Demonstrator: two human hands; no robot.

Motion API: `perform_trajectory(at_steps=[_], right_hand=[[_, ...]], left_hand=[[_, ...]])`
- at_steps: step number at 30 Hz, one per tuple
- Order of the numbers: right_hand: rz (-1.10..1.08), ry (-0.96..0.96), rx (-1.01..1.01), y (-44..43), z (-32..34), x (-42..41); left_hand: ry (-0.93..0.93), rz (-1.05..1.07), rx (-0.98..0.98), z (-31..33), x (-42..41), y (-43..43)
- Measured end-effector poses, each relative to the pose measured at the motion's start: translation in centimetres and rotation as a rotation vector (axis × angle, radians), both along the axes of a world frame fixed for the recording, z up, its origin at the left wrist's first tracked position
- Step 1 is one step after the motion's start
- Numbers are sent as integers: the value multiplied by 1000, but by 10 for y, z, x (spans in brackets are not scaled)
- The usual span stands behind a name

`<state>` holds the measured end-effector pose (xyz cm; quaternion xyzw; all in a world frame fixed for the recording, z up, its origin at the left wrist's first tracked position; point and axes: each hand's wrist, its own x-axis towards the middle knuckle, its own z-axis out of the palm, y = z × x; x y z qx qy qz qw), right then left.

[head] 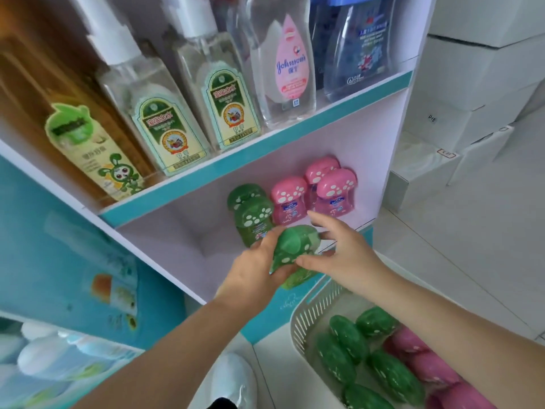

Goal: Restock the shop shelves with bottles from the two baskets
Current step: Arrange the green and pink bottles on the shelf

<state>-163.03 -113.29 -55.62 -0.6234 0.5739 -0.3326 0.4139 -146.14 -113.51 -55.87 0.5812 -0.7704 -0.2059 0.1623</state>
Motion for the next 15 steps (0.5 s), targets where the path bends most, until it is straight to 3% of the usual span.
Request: perform_trajectory(at_steps=[6,15], right_hand=[[-115,-82,-30,-45,-9,16],[-210,-79,47,-62,-44,15]], left_hand=[[84,311,71,-12,21,-36],[10,376,231,-16,38,-70]])
